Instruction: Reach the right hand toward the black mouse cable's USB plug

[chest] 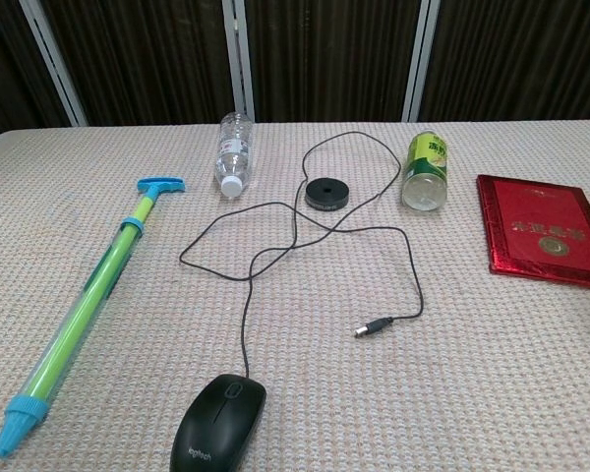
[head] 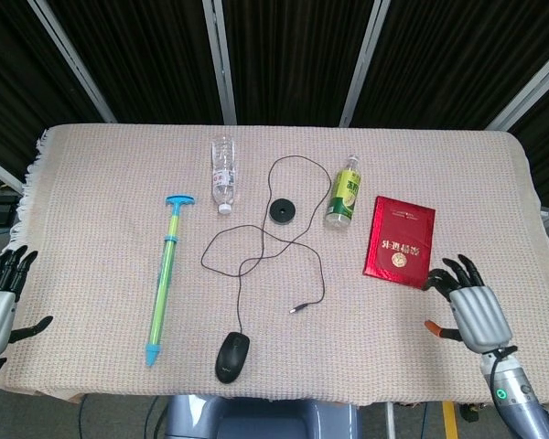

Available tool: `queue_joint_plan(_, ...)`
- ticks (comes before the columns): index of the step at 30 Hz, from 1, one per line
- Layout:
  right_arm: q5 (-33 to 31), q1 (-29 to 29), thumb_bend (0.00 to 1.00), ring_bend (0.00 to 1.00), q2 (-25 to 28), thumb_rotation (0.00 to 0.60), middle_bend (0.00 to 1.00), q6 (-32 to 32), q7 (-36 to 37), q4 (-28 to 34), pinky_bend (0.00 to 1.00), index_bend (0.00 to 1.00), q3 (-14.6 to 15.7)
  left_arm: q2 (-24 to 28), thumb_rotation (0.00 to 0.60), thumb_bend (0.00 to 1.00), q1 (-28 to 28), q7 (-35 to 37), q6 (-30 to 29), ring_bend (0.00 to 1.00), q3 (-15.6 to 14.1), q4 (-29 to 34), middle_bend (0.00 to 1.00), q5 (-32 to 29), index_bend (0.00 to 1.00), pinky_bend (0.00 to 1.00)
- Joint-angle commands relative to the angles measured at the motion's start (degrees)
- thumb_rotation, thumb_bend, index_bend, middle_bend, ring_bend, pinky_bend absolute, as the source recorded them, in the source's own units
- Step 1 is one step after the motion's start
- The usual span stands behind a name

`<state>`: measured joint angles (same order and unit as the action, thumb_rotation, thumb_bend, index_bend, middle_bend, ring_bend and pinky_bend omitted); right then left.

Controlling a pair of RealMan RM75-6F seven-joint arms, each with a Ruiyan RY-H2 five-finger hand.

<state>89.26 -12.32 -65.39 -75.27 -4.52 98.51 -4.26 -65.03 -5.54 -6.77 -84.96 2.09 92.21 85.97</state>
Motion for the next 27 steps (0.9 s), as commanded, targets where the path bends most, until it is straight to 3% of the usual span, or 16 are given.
queue_joint_plan(1, -3.5, -3.9, 0.07, 0.12, -3.1, 0.600, 0.31, 5.6, -3.2, 2.4, 0.11, 0.44, -1.7, 0.1, 0.600, 0.04, 0.0, 0.2, 0.0, 0.00, 0.0, 0.0, 0.00, -0.1, 0.02, 0.00)
queue_joint_plan(9, -9.5, -8.2, 0.12, 0.12, -12.5, 0.600, 0.32, 11.7, -12.2, 0.8, 0.11, 0.49, -2.0, 0.4, 0.600, 0.04, 0.2, 1.3, -0.1, 0.00, 0.0, -0.1, 0.00, -0.1, 0.02, 0.00)
queue_joint_plan(22, -16.1, -12.3, 0.14, 0.12, -24.8, 0.600, 0.32, 14.0, -19.6, -4.0, 0.11, 0.54, -3.1, 1.0, 0.600, 0.04, 0.2, 3.0, 0.5, 0.00, -0.1, 0.1, 0.00, -0.6, 0.03, 0.00)
queue_joint_plan(27, -18.1, -13.5, 0.15, 0.12, -27.9, 0.600, 0.32, 14.4, -21.2, -5.7, 0.11, 0.50, -3.6, 1.2, 0.600, 0.04, 0.2, 3.4, 0.8, 0.00, -0.1, 0.2, 0.00, -0.9, 0.03, 0.00)
